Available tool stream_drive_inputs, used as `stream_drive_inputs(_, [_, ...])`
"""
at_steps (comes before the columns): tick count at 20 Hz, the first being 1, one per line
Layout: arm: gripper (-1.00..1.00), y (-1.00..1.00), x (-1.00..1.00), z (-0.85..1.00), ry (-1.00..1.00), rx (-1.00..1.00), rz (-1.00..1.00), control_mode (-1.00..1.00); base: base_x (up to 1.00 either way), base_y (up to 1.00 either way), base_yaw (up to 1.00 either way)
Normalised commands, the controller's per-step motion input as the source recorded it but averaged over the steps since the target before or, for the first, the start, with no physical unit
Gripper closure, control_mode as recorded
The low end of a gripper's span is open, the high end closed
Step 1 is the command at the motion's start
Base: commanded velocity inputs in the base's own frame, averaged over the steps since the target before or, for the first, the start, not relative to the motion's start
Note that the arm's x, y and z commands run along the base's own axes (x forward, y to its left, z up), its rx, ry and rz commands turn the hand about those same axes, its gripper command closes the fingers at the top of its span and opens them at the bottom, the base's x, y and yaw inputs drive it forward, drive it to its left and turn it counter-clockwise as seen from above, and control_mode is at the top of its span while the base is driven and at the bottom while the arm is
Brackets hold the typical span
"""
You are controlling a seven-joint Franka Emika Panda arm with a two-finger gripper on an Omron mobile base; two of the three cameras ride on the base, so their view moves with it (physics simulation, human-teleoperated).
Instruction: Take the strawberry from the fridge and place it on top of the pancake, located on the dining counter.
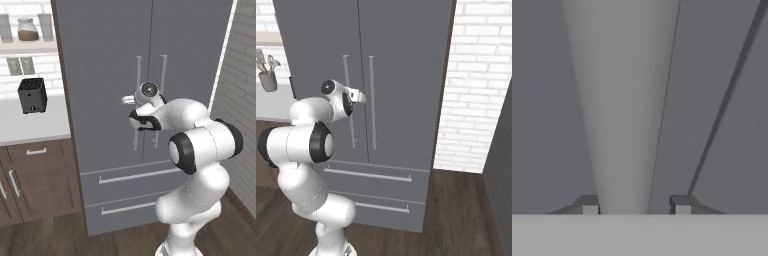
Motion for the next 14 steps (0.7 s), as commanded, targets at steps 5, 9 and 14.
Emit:
stream_drive_inputs(5, [1.00, 0.15, -0.16, 0.00, 0.06, -0.01, -0.03, -1.00, 0.00, 0.00, 0.00])
stream_drive_inputs(9, [1.00, 0.35, -0.55, 0.00, 0.10, -0.01, -0.11, -1.00, 0.00, 0.00, 0.00])
stream_drive_inputs(14, [1.00, 0.28, -0.85, 0.00, 0.17, -0.07, -0.18, -1.00, 0.00, 0.00, 0.00])
